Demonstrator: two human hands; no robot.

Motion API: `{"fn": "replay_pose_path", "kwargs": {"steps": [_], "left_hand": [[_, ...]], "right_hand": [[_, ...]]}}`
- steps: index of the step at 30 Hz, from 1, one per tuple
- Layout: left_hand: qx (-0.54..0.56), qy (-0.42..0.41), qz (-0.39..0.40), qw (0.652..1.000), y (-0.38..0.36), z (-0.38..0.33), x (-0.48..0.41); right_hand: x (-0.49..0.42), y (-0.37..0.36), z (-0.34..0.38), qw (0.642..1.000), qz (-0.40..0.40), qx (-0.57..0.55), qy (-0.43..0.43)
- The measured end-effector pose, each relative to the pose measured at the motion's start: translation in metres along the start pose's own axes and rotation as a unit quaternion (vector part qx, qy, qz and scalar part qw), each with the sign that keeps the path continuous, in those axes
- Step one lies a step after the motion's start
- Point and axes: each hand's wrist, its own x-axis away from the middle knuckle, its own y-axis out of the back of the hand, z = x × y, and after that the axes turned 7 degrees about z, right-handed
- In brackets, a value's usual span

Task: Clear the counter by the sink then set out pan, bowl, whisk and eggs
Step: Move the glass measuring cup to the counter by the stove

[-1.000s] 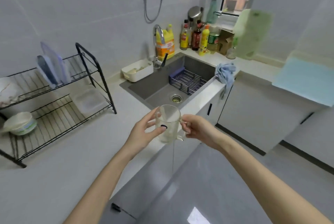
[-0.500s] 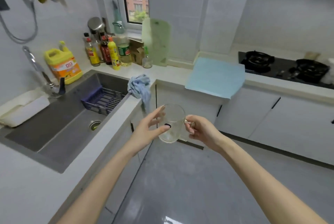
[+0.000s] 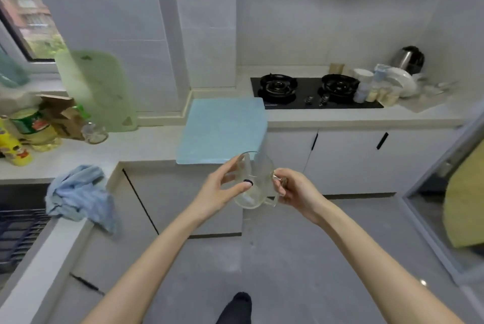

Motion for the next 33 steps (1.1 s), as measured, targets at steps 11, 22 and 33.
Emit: {"fn": "replay_pose_path", "kwargs": {"steps": [11, 22, 33], "left_hand": [[-0.019, -0.045, 0.158, 0.986, -0.022, -0.005, -0.234], [0.004, -0.079, 0.241, 0.967, -0.103, -0.01, -0.414], [-0.023, -0.063, 0.188, 0.98, -0.21, -0.009, -0.567]], "right_hand": [[-0.097, 0.137, 0.04, 0.987, -0.152, -0.049, 0.023], [-0.147, 0.281, 0.062, 0.964, -0.252, -0.076, 0.025], [-0.203, 0.465, 0.067, 0.967, -0.246, -0.064, 0.003]]}}
